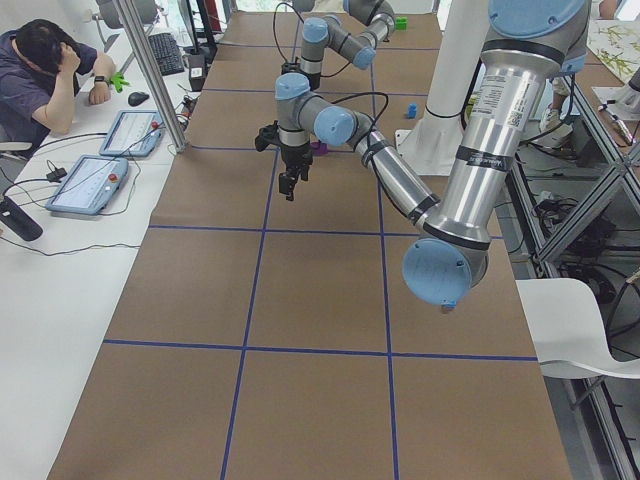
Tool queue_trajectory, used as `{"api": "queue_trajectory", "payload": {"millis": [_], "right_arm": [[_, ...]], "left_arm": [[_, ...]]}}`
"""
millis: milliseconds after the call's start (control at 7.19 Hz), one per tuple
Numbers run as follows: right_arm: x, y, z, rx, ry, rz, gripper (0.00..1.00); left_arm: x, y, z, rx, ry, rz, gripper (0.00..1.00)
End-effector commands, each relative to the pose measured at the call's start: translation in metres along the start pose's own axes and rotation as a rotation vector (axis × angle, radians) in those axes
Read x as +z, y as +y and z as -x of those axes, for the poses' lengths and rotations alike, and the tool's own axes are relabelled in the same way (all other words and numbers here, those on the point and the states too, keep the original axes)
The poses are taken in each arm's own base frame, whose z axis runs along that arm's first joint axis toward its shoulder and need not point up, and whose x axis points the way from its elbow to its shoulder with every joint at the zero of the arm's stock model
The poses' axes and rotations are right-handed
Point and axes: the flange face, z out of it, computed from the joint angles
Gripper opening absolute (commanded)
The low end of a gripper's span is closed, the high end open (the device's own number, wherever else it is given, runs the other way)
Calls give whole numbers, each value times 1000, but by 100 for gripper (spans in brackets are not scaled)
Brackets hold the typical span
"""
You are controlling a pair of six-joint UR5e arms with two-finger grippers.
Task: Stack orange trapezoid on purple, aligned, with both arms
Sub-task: 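Carry the orange block with the right gripper above the purple block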
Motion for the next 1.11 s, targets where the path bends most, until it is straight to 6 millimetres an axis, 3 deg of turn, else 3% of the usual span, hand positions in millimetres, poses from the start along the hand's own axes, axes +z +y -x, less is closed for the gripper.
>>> {"api": "queue_trajectory", "payload": {"millis": [0,139,974], "right_arm": [[26,20,35,-26,34,-1,0],[37,28,37,-31,50,15,0],[46,46,40,-38,96,54,0]], "left_arm": [[0,0,-1,-6,1,-1,100],[0,0,-1,-8,2,-1,100],[-1,-1,-3,-49,11,-24,100]]}}
